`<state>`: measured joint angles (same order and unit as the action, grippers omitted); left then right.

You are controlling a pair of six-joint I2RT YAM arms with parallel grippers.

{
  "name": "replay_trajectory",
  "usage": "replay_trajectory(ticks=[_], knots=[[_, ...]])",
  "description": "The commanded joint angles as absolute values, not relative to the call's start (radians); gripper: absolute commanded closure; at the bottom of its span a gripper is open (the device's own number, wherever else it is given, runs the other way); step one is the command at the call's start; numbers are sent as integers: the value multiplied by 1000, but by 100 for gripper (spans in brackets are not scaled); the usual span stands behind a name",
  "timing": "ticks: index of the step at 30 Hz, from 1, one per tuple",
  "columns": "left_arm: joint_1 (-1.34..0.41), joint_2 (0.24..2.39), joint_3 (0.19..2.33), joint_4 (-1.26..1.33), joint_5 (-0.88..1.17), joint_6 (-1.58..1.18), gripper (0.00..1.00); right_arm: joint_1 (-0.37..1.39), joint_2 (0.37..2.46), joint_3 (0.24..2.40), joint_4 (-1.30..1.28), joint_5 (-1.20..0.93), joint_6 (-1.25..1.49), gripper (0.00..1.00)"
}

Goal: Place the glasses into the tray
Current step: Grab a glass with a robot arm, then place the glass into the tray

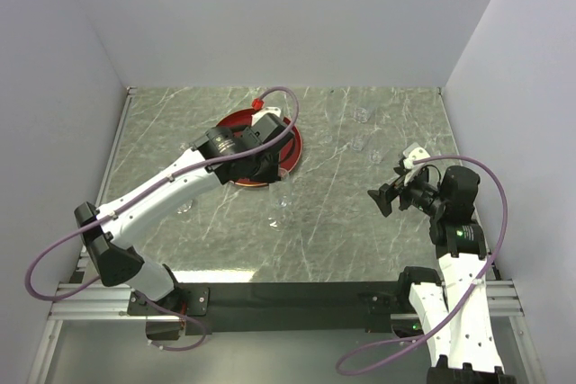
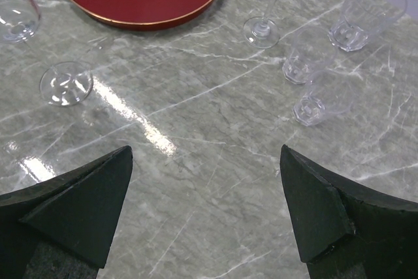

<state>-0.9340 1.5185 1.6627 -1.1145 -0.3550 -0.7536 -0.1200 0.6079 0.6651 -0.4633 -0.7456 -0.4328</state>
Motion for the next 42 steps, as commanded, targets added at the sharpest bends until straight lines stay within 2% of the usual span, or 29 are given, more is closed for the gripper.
replay_trajectory(ticks=[1, 18, 32, 42], knots=[[-945, 1532, 1720, -1152, -377, -727, 98, -129, 597, 660, -453, -744, -433, 0], [-927, 1555, 1919, -1158, -439, -609, 100, -133, 600, 658, -453, -747, -433, 0], [-586, 1647, 2045, -1063, -371, -396, 100, -138, 610, 660, -451, -741, -431, 0], [-382, 1796, 2132, -980, -376, -304, 100, -146, 618, 663, -456, -736, -431, 0]])
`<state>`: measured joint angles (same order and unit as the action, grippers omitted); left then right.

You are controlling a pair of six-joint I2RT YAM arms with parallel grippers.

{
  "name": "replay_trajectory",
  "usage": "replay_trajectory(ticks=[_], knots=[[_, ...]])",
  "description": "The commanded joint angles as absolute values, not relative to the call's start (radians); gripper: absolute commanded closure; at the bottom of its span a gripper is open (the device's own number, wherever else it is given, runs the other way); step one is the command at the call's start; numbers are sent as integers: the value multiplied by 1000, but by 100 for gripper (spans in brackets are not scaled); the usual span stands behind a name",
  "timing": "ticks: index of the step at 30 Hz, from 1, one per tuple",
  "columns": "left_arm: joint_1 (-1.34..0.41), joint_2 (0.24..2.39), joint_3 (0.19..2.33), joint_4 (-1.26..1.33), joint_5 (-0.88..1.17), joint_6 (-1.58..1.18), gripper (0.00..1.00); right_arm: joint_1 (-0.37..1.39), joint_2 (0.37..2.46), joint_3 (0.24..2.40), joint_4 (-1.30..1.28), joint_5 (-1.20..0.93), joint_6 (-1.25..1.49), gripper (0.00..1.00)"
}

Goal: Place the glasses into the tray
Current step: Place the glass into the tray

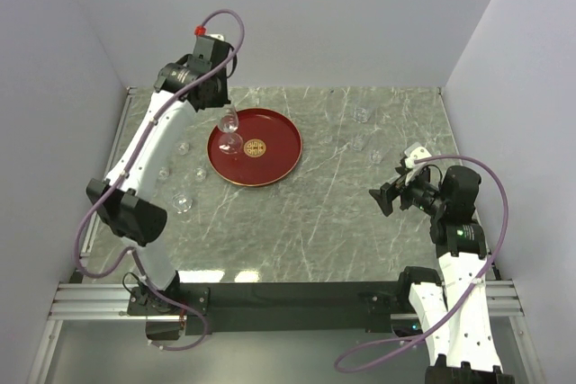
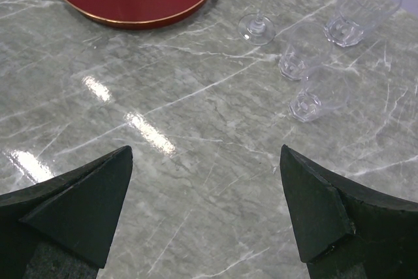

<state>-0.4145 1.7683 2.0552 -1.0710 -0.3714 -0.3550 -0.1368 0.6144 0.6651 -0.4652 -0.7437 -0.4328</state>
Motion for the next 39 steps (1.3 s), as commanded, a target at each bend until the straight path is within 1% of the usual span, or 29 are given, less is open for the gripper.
replay_trajectory(ticks=[1, 4, 7, 23, 26, 29, 32, 33, 35, 36, 39], knots=[[-373, 1810, 2146, -977, -374, -295, 100, -146, 620, 663, -456, -738, -431, 0], [-347, 1874, 2232, -998, -356, -285, 100, -147, 623, 666, -460, -738, -434, 0], [-333, 1919, 2264, -1005, -341, -279, 100, -147, 627, 667, -463, -736, -436, 0], [-293, 1977, 2255, -989, -295, -284, 100, -146, 637, 673, -472, -741, -439, 0], [-290, 1982, 2252, -991, -290, -282, 99, -146, 638, 673, -474, -741, -439, 0], [-287, 1985, 2250, -988, -285, -281, 96, -147, 638, 673, -472, -738, -439, 0], [-282, 1990, 2255, -992, -275, -281, 86, -147, 638, 673, -472, -738, -437, 0], [-281, 1991, 2255, -991, -272, -281, 78, -147, 638, 673, -472, -736, -437, 0], [-278, 1993, 2255, -991, -268, -281, 72, -147, 640, 673, -471, -735, -437, 0], [-276, 1993, 2256, -992, -268, -281, 66, -147, 640, 673, -471, -736, -439, 0], [-272, 1991, 2261, -994, -265, -282, 54, -147, 640, 672, -471, -735, -437, 0]])
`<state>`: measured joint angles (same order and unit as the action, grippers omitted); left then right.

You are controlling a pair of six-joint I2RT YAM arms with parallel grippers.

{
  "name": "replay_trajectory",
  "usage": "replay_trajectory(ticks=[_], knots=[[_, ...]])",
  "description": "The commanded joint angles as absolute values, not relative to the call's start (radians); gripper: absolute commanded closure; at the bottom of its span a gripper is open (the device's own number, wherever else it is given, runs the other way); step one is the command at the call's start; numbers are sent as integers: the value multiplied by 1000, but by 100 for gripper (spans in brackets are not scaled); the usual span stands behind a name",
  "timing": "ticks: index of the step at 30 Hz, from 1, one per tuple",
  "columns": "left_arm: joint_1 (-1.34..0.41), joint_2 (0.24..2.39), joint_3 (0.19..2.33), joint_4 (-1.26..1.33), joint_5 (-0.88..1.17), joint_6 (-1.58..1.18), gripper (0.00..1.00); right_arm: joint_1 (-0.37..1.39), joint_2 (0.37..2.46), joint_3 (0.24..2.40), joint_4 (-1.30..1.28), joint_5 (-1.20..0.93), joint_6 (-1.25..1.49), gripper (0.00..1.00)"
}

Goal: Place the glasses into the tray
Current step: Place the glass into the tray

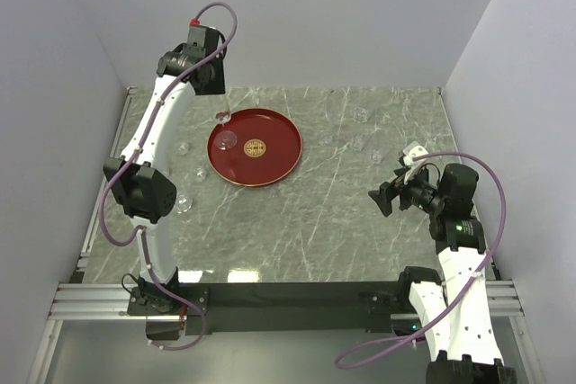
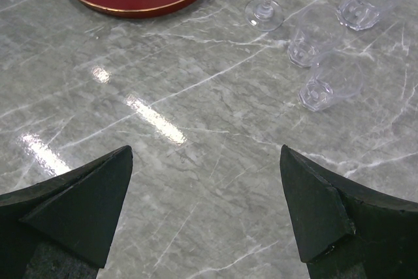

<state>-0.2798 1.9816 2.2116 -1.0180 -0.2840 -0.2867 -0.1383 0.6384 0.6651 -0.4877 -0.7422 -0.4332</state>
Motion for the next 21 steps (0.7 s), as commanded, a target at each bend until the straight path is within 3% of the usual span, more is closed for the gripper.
replay_trajectory(ticks=[1, 11, 21], knots=[[-270, 1991, 2266, -994, -262, -284, 53, -147, 640, 673, -471, -735, -439, 0], [-270, 1948, 2298, -1002, -256, -291, 31, -149, 643, 672, -469, -736, -437, 0], [-270, 1899, 2253, -997, -250, -293, 27, -155, 643, 669, -466, -733, -437, 0]])
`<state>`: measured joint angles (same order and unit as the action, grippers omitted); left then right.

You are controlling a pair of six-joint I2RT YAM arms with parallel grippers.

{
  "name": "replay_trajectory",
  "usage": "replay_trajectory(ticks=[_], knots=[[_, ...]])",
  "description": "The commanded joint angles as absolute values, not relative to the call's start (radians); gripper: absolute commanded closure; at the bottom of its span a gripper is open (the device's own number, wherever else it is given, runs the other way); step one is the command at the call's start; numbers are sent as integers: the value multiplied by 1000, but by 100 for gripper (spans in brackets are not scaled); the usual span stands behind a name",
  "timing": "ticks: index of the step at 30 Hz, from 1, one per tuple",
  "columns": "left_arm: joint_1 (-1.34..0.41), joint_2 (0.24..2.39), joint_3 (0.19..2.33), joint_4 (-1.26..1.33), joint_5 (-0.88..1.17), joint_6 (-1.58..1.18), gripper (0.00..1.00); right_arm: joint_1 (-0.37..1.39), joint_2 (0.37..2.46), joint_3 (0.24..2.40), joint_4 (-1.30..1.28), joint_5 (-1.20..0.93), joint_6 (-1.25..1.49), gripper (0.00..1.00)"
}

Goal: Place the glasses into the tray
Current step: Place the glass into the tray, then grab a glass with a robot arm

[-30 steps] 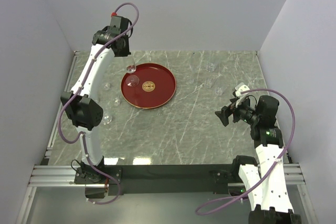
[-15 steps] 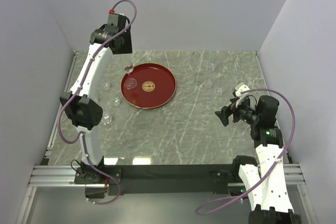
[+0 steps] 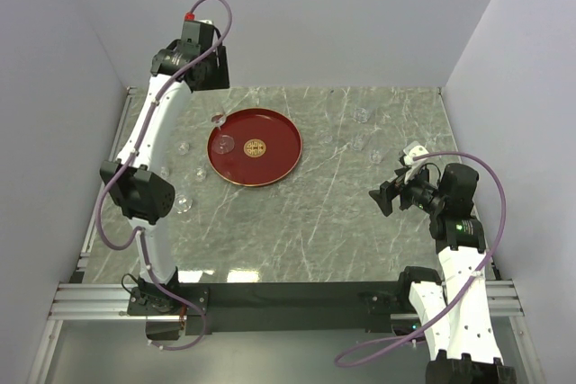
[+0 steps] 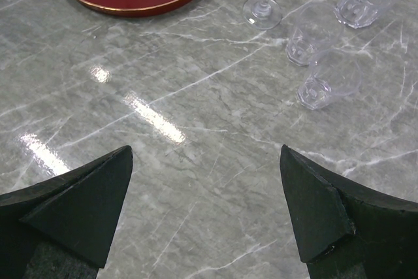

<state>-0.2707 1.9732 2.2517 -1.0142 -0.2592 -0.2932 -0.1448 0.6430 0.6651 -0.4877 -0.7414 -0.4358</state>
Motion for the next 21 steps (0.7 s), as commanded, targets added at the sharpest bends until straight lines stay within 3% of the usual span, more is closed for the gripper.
replay_trajectory(ticks=[1, 11, 17, 21], knots=[[-268, 1896, 2252, -997, -252, -295, 27, -155, 643, 669, -466, -735, -439, 0], [-270, 1705, 2157, -904, -238, -314, 16, -158, 641, 666, -462, -732, -443, 0], [-262, 1333, 1673, -570, -146, -311, 3, -158, 669, 689, -483, -771, -468, 0], [-256, 1087, 1331, -412, -159, -296, 1, -156, 742, 794, -549, -834, -509, 0]])
